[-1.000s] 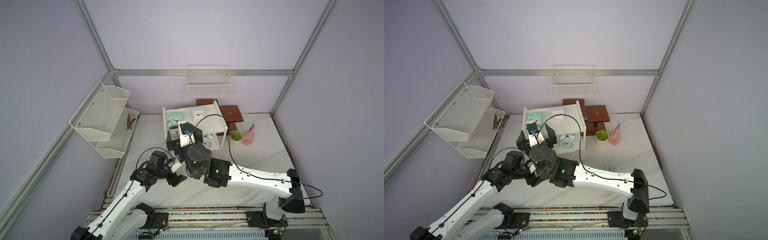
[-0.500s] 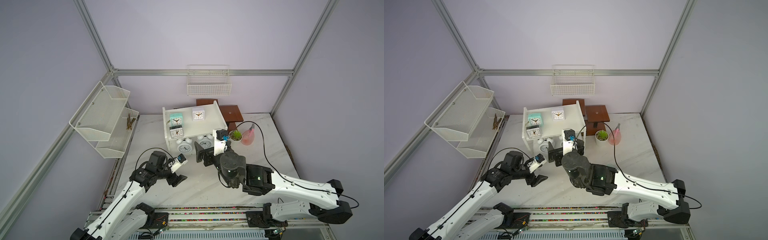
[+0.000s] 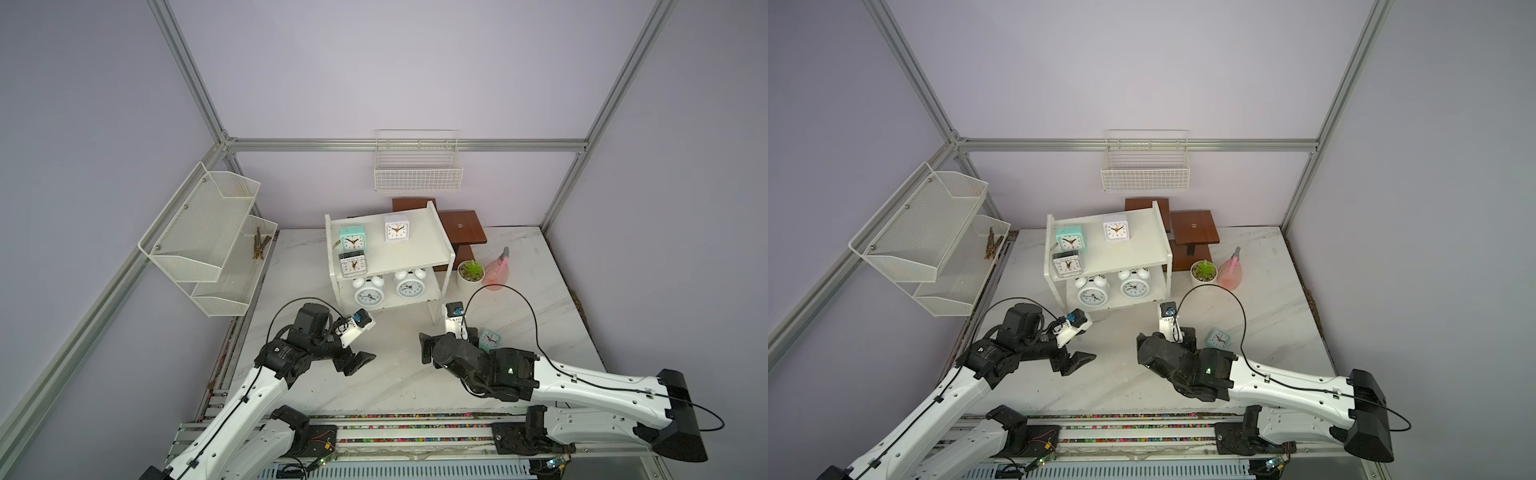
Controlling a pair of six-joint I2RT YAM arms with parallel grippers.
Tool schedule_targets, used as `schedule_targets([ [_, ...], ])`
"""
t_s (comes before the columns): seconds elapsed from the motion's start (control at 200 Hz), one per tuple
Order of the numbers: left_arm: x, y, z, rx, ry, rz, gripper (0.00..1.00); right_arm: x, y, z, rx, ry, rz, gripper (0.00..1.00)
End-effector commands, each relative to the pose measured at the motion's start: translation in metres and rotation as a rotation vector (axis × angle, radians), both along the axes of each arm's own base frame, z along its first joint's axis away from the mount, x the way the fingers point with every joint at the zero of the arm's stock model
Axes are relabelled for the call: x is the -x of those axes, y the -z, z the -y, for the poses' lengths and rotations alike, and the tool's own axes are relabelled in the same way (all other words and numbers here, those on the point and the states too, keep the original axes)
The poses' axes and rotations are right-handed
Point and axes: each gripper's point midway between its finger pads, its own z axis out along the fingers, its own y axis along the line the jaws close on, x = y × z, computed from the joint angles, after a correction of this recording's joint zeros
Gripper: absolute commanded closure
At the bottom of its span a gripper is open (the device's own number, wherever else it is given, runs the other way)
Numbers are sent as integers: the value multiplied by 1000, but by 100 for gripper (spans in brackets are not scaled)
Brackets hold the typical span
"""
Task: Place the alarm clocks on the shelf by style
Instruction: Pick up the alarm from the center of the board.
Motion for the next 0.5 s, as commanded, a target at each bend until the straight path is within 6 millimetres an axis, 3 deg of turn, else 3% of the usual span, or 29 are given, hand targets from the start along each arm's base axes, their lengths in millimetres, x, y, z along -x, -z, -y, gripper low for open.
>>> schedule_targets([
  [0.0,9,-4,6,32,62,24,14,1,39,28,-25,104,-135,0],
  [0.195,17,-5,8,50,94,31,13,-14,81,94,14,328,-221,0],
  [0.325,21,-6,9,63,109,38,12,-22,97,137,17,486,-253,0],
  [0.405,23,-7,9,70,117,38,12,-29,101,152,11,548,-260,0],
  [0.495,23,-7,10,70,120,36,11,-36,110,154,-20,564,-276,0],
])
